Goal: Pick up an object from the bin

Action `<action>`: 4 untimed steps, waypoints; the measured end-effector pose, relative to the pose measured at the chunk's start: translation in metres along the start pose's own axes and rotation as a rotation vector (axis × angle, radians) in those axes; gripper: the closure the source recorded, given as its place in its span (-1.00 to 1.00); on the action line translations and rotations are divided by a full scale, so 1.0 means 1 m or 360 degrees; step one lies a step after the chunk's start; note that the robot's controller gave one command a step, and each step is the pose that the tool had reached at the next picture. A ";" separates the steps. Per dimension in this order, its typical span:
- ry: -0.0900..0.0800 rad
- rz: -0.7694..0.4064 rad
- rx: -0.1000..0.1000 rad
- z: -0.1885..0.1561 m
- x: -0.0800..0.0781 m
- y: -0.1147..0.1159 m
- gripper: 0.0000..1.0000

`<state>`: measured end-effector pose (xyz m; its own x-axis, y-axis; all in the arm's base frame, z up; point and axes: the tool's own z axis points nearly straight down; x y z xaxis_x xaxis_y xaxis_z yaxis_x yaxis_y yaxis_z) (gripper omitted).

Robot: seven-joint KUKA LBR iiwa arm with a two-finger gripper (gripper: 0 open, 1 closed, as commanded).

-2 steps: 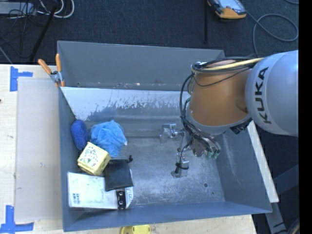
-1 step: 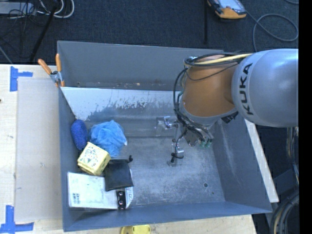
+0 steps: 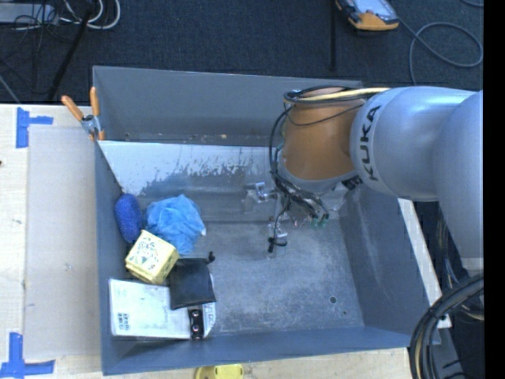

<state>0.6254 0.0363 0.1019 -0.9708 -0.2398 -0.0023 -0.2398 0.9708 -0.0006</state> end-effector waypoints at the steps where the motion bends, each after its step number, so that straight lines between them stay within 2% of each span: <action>1: 0.0003 0.0002 0.0000 0.007 -0.003 0.002 -1.00; 2: 0.0006 -0.0060 -0.0006 0.005 0.018 0.023 -1.00; 3: 0.0004 -0.0236 -0.0002 -0.005 0.017 0.044 -1.00; 4: 0.0002 -0.0177 -0.0002 0.018 0.033 0.078 -1.00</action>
Offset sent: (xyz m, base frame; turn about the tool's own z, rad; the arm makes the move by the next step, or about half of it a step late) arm -0.0282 0.0078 -0.0015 -0.0413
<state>0.5747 0.1045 0.0838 -0.9382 -0.3460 -0.0010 -0.3460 0.9382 0.0005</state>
